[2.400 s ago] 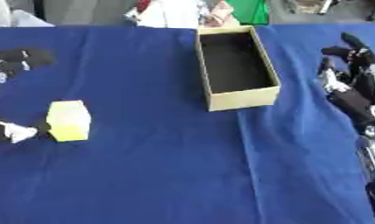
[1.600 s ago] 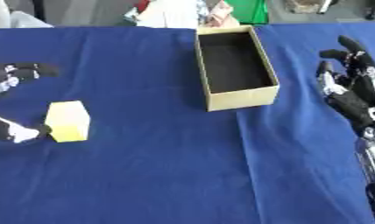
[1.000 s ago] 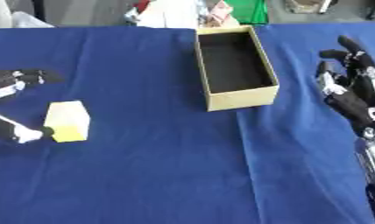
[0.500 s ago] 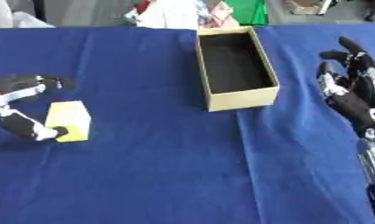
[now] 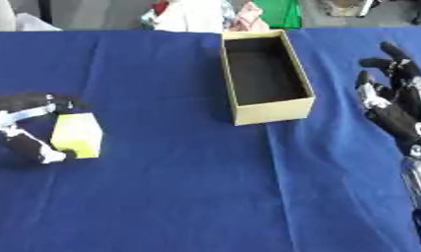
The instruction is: Pick up objects on the table and place them in the box.
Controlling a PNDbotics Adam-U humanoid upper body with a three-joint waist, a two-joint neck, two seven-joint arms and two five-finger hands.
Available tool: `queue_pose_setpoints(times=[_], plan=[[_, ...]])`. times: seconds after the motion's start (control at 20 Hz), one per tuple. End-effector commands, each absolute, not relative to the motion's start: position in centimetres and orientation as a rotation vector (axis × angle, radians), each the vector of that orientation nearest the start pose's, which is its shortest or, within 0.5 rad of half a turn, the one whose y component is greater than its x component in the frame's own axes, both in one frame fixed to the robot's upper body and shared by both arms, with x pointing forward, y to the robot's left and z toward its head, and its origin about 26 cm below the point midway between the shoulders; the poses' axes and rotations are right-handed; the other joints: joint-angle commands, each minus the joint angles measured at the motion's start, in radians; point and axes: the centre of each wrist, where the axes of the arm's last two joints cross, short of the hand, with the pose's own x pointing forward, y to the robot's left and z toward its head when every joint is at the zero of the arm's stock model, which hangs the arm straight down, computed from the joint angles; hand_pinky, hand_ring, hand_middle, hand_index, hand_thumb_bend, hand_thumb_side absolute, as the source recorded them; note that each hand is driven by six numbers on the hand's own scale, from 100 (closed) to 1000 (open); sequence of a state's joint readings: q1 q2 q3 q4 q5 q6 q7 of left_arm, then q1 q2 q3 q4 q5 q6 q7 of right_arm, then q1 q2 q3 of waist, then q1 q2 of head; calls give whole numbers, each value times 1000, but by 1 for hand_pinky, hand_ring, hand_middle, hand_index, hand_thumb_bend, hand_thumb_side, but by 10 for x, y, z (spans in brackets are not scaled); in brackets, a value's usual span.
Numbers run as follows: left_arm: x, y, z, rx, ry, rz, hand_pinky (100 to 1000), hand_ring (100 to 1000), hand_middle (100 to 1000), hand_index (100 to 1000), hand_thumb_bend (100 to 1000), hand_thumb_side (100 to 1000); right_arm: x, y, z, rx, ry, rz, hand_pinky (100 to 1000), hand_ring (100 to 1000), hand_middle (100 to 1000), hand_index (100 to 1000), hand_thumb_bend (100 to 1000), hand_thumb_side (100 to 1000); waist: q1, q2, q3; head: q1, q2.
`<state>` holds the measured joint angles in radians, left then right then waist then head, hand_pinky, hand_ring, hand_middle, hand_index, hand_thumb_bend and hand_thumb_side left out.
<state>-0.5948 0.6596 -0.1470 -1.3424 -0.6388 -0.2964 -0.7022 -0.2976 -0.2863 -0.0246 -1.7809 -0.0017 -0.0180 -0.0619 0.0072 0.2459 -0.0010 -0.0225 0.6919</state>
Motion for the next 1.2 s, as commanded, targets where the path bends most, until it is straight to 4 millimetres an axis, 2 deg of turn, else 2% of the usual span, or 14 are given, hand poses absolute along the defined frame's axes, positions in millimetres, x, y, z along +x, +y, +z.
queue_pose_setpoints(times=[0.05, 0.25, 0.45, 0.6, 0.65, 0.7, 0.95, 1.2], plan=[[403, 348, 197, 651, -1259, -1755, 835, 1000, 906, 976, 427, 275, 329, -279, 154, -237, -2106, 246, 773, 1000, 744, 968, 100, 251, 3, -19, -2, 1, 0], [403, 349, 196, 651, -1250, -1760, 828, 1000, 890, 972, 423, 262, 329, -279, 154, -237, -2104, 246, 773, 1000, 744, 969, 100, 250, 5, -20, -2, 0, 0], [403, 349, 196, 659, -1251, -1754, 808, 1000, 819, 949, 397, 254, 329, -279, 154, -236, -2103, 246, 773, 1000, 744, 969, 100, 250, 6, -20, -3, -1, -1], [403, 349, 197, 673, -1257, -1748, 793, 982, 713, 905, 349, 251, 329, -279, 153, -236, -2103, 245, 773, 1000, 744, 969, 100, 250, 7, -20, -4, -1, 0], [403, 348, 197, 678, -1260, -1745, 793, 982, 713, 905, 349, 251, 329, -279, 153, -237, -2102, 245, 773, 1000, 744, 969, 100, 250, 7, -20, -4, -2, 0], [402, 348, 198, 686, -1263, -1742, 787, 924, 638, 867, 316, 250, 328, -279, 153, -237, -2102, 245, 773, 1000, 744, 969, 100, 250, 8, -20, -4, -2, 0], [401, 346, 204, 755, -1297, -1718, 772, 802, 511, 801, 251, 247, 328, -279, 153, -237, -2101, 244, 773, 1000, 744, 969, 100, 249, 8, -19, -4, -4, 1], [396, 343, 221, 841, -1368, -1693, 770, 748, 500, 790, 213, 244, 328, -280, 153, -238, -2100, 244, 773, 1000, 744, 969, 100, 250, 9, -20, -4, -6, 1]])
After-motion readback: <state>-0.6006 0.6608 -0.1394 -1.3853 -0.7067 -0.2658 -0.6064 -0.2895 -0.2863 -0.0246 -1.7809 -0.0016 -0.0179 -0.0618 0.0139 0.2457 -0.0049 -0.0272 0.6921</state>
